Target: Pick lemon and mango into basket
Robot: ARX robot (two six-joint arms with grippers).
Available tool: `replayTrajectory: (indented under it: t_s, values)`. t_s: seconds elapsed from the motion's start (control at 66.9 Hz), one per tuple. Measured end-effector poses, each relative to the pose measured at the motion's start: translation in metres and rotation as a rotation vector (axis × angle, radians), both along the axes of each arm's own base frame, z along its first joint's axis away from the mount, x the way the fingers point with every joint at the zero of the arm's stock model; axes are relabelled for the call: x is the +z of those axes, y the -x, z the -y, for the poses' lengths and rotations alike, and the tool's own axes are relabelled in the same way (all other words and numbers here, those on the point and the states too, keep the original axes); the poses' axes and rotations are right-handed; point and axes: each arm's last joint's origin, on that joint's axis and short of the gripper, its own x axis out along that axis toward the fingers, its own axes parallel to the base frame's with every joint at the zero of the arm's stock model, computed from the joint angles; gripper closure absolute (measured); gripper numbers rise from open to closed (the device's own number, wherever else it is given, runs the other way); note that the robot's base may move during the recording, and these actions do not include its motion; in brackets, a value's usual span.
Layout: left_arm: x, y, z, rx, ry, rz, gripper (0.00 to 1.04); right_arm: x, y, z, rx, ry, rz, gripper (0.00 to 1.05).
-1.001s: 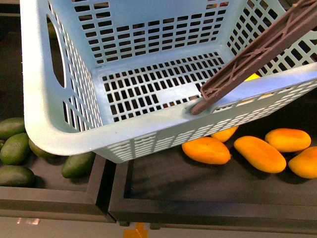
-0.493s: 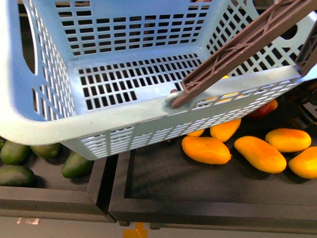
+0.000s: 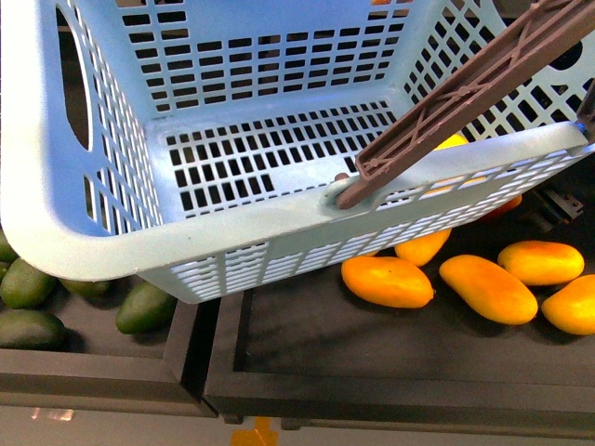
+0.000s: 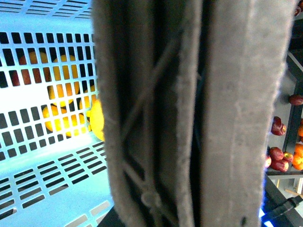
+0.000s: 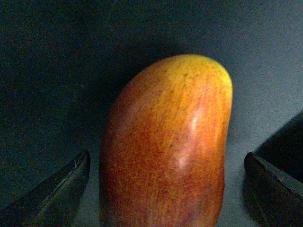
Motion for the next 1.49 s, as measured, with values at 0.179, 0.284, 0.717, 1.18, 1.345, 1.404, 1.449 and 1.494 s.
replayTrajectory:
  t_s: [0.179,0.284,0.717,1.18,1.345,1.404,1.449,1.494]
  values:
    - [0.0,0.0,0.0,-0.001,-0.003,0.003,0.9,-0.009,-0.009,-0.005,0.006,0.006,-0.011,0.09]
    - [0.0,0.0,0.0,-0.001,-0.003,0.003,0.9,-0.007,-0.011,-0.005,0.004,0.011,-0.009,0.13]
    - [0.0,0.0,0.0,-0.003,0.0,0.001,0.9,0.017,0.017,0.03,0.016,-0.026,0.097,0.42]
    - [0.0,0.0,0.0,0.0,0.001,-0.001,0.9,0.186,0.103,0.099,0.01,0.027,0.463,0.42]
    - [0.0,0.0,0.0,-0.004,0.004,-0.003,0.9,0.257,0.141,0.065,0.123,-0.003,0.639,0.42]
    - [0.0,0.0,0.0,-0.004,0.006,-0.005,0.9,0.275,0.151,0.047,0.167,-0.008,0.687,0.42]
    - [0.0,0.0,0.0,-0.004,0.005,-0.004,0.9,0.285,0.158,0.035,0.193,-0.008,0.714,0.42]
    - [0.0,0.0,0.0,-0.004,0.005,-0.004,0.9,0.293,0.163,0.023,0.219,-0.008,0.738,0.42]
